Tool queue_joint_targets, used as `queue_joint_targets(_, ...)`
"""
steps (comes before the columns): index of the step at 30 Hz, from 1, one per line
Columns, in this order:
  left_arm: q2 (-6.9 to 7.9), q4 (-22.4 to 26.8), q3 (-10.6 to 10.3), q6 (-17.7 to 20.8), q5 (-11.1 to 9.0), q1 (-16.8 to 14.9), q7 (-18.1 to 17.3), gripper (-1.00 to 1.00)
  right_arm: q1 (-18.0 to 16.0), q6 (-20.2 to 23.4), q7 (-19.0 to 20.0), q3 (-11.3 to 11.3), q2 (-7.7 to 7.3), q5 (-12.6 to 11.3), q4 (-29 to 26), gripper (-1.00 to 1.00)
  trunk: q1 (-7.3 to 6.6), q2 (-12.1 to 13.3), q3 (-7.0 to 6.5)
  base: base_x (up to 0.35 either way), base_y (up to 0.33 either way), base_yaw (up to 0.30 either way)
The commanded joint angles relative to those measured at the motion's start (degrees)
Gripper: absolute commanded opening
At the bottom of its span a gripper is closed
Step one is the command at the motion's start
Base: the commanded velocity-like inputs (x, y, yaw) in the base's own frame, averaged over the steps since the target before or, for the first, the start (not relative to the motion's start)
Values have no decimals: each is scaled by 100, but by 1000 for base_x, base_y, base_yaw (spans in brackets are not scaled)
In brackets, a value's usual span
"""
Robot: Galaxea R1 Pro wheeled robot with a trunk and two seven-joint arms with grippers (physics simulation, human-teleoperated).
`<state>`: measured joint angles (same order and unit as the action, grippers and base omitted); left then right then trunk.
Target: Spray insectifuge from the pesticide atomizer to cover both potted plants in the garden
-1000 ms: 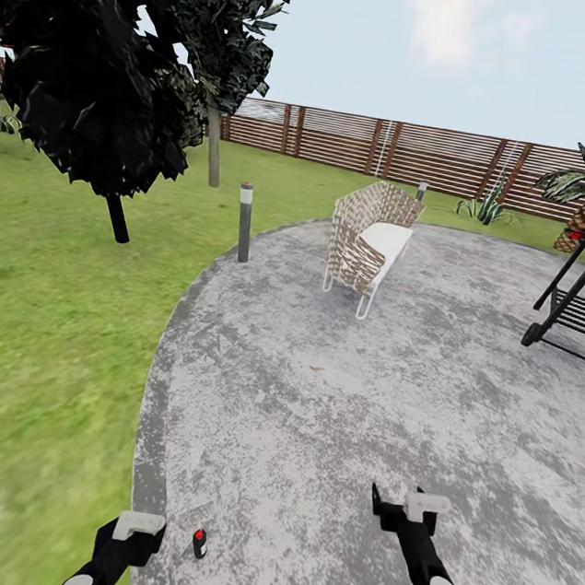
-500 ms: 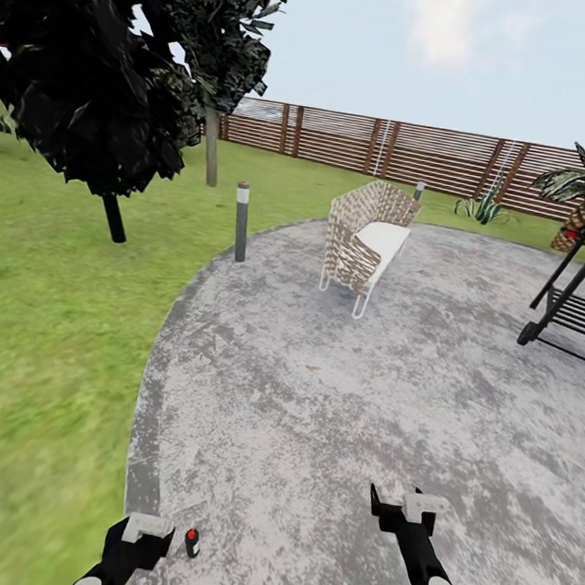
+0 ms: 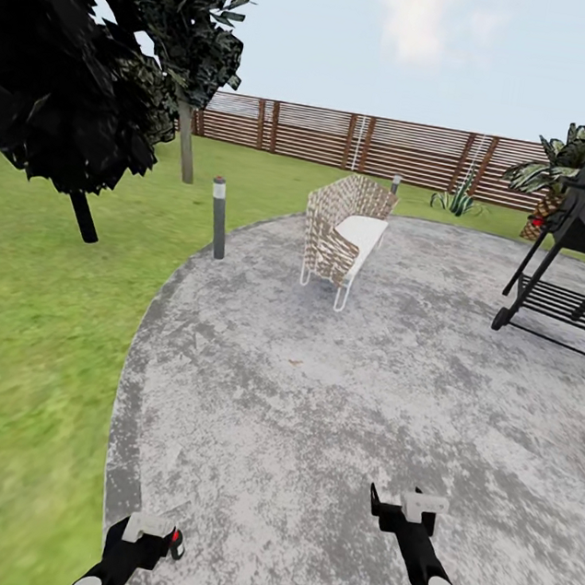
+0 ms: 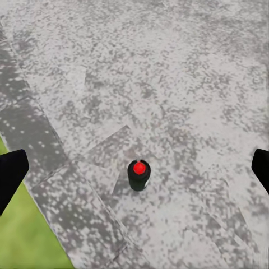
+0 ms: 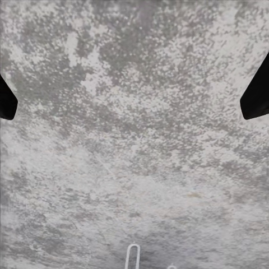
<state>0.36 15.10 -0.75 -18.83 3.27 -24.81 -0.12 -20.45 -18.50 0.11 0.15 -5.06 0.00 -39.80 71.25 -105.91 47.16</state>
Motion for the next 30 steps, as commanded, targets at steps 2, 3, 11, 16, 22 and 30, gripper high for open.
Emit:
queue_joint_targets(2, 6, -5, -5, -22, 34, -5, 3, 100, -3, -19, -1, 5, 2, -3, -2, 100, 44, -84, 41, 0, 0, -8)
queue_joint_targets(3, 11, -6, -4, -23, 34, -5, 3, 100, -3, -17, 2, 7, 3, -5, -2, 100, 66, -124, 59, 0, 0, -5)
queue_joint_targets(11, 21, 1, 10, -24, 35, -32, 3, 100, -3, -13, 14, -4, -3, 1, 23, 100, 241, -445, 203, 0, 0, -1)
queue_joint_targets(16, 50, 2, 13, -24, 34, -40, 3, 100, -3, -20, 1, -11, -10, -11, 146, 100, 351, -645, 293, 0, 0, 0)
queue_joint_targets(22, 58, 2, 14, -24, 34, -41, 3, 100, -3, -16, -18, -27, -5, -21, 173, 100, 483, -886, 437, 0, 0, 0)
queue_joint_targets(30, 46, 2, 5, -24, 34, -41, 3, 100, -3, -15, -21, -29, -4, -26, 173, 100, 659, -1207, 652, 0, 0, -1)
